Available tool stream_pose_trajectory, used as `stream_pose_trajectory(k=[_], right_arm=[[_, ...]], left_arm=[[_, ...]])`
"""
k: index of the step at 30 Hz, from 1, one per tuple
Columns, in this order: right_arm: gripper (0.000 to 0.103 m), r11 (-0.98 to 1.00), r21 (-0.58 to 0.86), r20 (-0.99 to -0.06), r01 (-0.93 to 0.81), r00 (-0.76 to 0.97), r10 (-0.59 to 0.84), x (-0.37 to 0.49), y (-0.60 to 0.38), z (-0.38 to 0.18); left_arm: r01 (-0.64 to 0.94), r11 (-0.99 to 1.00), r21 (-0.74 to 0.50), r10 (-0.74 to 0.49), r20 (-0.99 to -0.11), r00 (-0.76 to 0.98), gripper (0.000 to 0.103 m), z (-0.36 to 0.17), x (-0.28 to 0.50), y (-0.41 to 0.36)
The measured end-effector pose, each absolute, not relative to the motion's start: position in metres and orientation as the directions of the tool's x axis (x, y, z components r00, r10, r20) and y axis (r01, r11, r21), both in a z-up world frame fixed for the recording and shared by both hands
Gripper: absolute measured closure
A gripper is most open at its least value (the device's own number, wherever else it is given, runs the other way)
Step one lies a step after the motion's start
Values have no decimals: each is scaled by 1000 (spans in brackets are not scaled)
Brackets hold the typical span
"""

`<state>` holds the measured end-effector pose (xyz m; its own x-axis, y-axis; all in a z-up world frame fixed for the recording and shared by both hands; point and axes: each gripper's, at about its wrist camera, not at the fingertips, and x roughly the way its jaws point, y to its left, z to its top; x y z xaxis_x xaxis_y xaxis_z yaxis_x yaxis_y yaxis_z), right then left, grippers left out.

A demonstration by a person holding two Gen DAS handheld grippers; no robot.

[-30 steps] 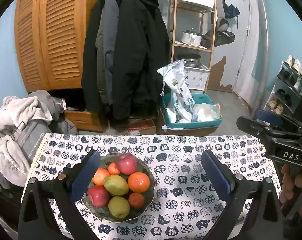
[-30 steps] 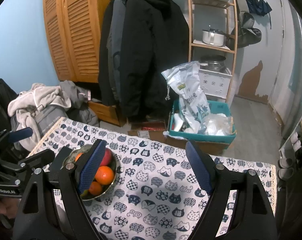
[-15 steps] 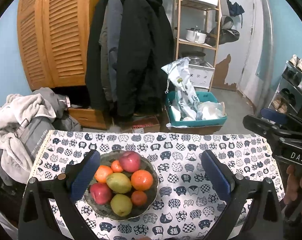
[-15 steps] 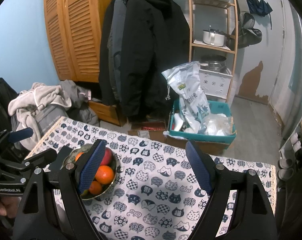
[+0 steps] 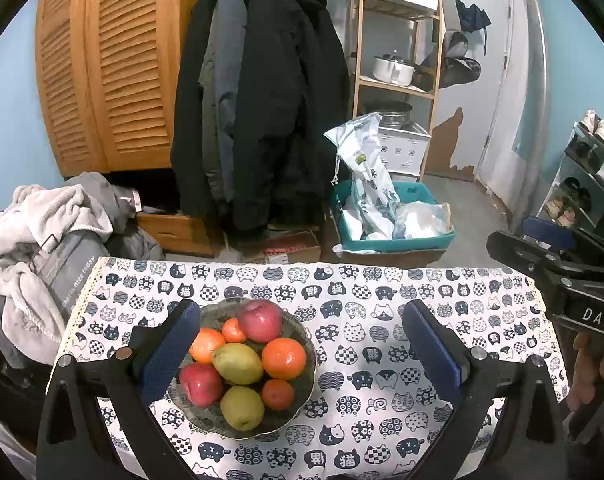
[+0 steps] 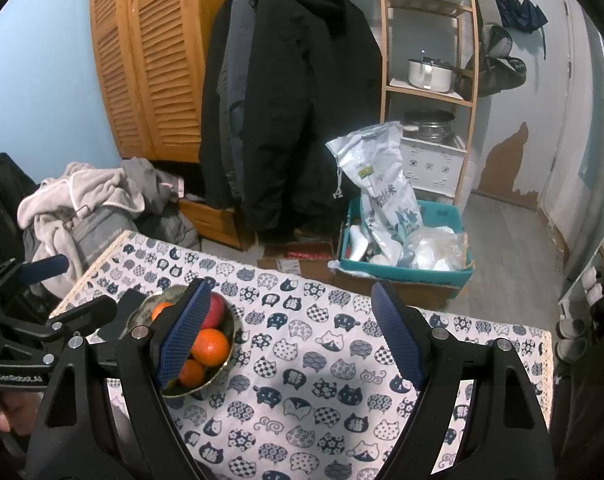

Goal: Organize fruits

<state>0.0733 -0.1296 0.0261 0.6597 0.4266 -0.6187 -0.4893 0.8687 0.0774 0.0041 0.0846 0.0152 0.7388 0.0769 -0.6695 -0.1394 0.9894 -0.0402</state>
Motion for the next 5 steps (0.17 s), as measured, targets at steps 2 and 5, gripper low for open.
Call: stream_pose_trajectory(k=[2,5], right_arm=[[22,869,78,-619,-489,659,426,73,-129,26],[22,868,78,-620,-490,658,427,73,-130,26]], left_arm=[[-140,990,-35,81,-669,739,1,16,4,84],[-139,990,-32,82,-669,739,1,16,3,84]])
